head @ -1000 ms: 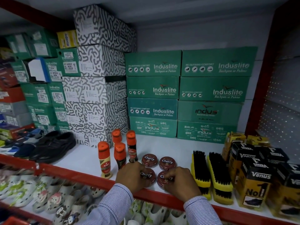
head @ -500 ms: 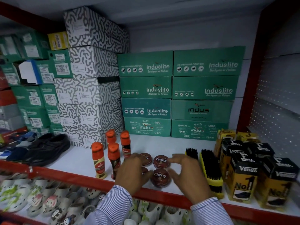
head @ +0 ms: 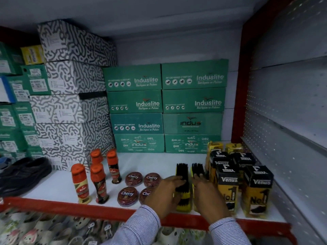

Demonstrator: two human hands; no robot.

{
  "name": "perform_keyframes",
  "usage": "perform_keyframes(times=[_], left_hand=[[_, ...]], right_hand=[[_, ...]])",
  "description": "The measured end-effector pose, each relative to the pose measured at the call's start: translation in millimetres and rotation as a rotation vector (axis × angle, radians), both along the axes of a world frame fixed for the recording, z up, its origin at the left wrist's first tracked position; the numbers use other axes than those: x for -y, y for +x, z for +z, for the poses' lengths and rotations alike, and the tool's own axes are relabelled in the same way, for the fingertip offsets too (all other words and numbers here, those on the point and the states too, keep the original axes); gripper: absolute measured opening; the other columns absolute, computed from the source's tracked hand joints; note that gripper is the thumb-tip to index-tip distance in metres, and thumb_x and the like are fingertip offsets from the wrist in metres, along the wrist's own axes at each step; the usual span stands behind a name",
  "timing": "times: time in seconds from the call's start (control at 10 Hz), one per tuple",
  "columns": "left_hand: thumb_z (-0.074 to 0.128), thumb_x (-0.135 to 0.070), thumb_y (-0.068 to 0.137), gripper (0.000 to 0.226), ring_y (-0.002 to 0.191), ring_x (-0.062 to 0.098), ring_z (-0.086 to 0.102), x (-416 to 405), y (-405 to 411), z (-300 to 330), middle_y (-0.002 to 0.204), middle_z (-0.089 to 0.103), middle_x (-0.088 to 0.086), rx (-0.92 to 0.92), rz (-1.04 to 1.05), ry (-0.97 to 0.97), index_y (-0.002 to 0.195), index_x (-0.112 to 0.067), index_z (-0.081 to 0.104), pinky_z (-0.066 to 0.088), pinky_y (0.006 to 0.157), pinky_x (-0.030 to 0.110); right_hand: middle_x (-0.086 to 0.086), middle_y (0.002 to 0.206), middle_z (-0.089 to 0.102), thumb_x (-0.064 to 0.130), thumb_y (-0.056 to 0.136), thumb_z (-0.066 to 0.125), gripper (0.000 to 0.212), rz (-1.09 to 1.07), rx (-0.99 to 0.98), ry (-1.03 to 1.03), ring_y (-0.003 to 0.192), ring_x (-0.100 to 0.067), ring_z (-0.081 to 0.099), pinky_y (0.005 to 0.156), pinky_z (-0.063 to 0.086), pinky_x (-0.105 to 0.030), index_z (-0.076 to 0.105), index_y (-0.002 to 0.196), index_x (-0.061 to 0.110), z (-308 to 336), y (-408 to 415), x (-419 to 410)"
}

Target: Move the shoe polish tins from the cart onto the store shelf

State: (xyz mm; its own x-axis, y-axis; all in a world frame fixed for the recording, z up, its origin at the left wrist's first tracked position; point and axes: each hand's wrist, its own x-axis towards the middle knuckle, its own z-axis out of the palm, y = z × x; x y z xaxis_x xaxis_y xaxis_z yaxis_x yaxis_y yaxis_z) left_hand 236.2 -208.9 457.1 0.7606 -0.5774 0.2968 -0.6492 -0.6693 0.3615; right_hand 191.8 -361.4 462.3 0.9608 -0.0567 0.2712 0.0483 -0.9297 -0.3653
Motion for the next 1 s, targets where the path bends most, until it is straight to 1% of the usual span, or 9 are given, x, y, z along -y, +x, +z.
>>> perform_keyframes(times=[0.2, 0.3, 0.4, 0.5, 0.6, 0.7, 0.8, 0.9, 1.0], left_hand=[[0.059, -0.007, 0.089, 0.047, 0.131, 0.017, 0.051, 6.3, -5.2, -1.5, 0.142, 0.057, 0.001, 0.049, 0.009, -0.005, 0.134, -0.018, 0.059, 0.031, 0.110, 0.016], [0.060, -0.009, 0.091, 0.044, 0.131, 0.019, 0.052, 5.8, -4.3, -2.2, 0.141, 0.058, 0.003, 0.047, 0.013, -0.004, 0.134, -0.017, 0.060, 0.033, 0.110, 0.019], [0.060, -0.010, 0.091, 0.044, 0.133, 0.018, 0.051, 2.5, -0.7, -0.1, 0.144, 0.057, 0.001, 0.048, 0.009, 0.038, 0.135, -0.018, 0.060, 0.033, 0.112, 0.022], [0.058, -0.012, 0.092, 0.046, 0.138, 0.016, 0.046, 3.9, -2.0, 7.9, 0.149, 0.052, -0.003, 0.093, 0.028, 0.047, 0.137, -0.022, 0.057, 0.031, 0.117, 0.024], [0.056, -0.016, 0.094, 0.050, 0.144, 0.013, 0.038, 20.2, -12.1, 23.5, 0.154, 0.044, -0.007, 0.177, 0.001, -0.048, 0.142, -0.025, 0.051, 0.026, 0.120, 0.021], [0.053, -0.017, 0.097, 0.053, 0.147, 0.008, 0.029, 53.0, -27.7, 38.3, 0.159, 0.035, -0.009, 0.246, -0.093, -0.101, 0.148, -0.027, 0.041, 0.016, 0.119, 0.016], [0.050, -0.011, 0.097, 0.053, 0.148, 0.011, 0.029, 81.2, -39.7, 44.6, 0.160, 0.035, -0.005, 0.268, -0.174, -0.064, 0.149, -0.022, 0.040, 0.017, 0.121, 0.019], [0.047, -0.009, 0.096, 0.052, 0.146, 0.015, 0.034, 90.7, -43.2, 40.9, 0.158, 0.040, -0.002, 0.243, -0.182, -0.051, 0.147, -0.020, 0.043, 0.025, 0.123, 0.028], [0.045, -0.008, 0.096, 0.053, 0.147, 0.015, 0.033, 89.8, -47.0, 45.4, 0.158, 0.040, -0.003, 0.213, -0.178, -0.061, 0.147, -0.020, 0.042, 0.023, 0.124, 0.028]], right_hand=[[-0.005, 0.148, 0.045, -0.016, 0.080, 0.045, 0.066, -0.009, 0.005, 0.026, 0.137, -0.023, 0.041, 0.108, 0.042, -0.038, 0.048, 0.137, 0.016, 1.1, -2.0, 3.7], [-0.007, 0.145, 0.047, -0.018, 0.079, 0.041, 0.065, -0.008, 0.010, 0.038, 0.135, -0.025, 0.042, 0.107, 0.042, -0.039, 0.050, 0.135, 0.014, 2.1, -3.8, 4.0], [-0.011, 0.150, 0.042, -0.019, 0.078, 0.042, 0.068, 0.030, 0.029, 0.064, 0.141, -0.025, 0.035, 0.112, 0.037, -0.038, 0.048, 0.137, 0.014, 5.2, -4.8, 4.3], [-0.003, 0.154, 0.035, -0.021, 0.081, 0.042, 0.068, 0.101, 0.172, 0.128, 0.145, -0.016, 0.026, 0.119, 0.021, -0.026, 0.046, 0.140, 0.012, 21.7, -20.9, 10.6], [0.013, 0.145, 0.034, -0.019, 0.085, 0.045, 0.065, 0.018, 0.416, 0.251, 0.142, -0.006, 0.026, 0.118, 0.019, -0.025, 0.047, 0.138, 0.017, 44.7, -53.1, 27.8], [0.008, 0.150, 0.035, -0.010, 0.090, 0.047, 0.059, -0.148, 0.499, 0.168, 0.146, -0.014, 0.021, 0.119, 0.020, -0.033, 0.042, 0.142, 0.017, 50.7, -66.8, 55.7], [-0.008, 0.154, 0.035, -0.004, 0.092, 0.045, 0.054, -0.295, 0.346, 0.122, 0.146, -0.026, 0.023, 0.120, 0.023, -0.040, 0.040, 0.143, 0.013, 46.2, -65.3, 74.4], [-0.016, 0.151, 0.040, -0.003, 0.091, 0.046, 0.050, -0.336, 0.249, 0.059, 0.143, -0.031, 0.029, 0.118, 0.024, -0.042, 0.043, 0.140, 0.008, 38.9, -62.1, 81.2], [-0.013, 0.152, 0.039, -0.001, 0.092, 0.044, 0.052, -0.301, 0.264, 0.028, 0.145, -0.026, 0.026, 0.121, 0.016, -0.039, 0.039, 0.143, 0.010, 42.3, -59.9, 83.6]])
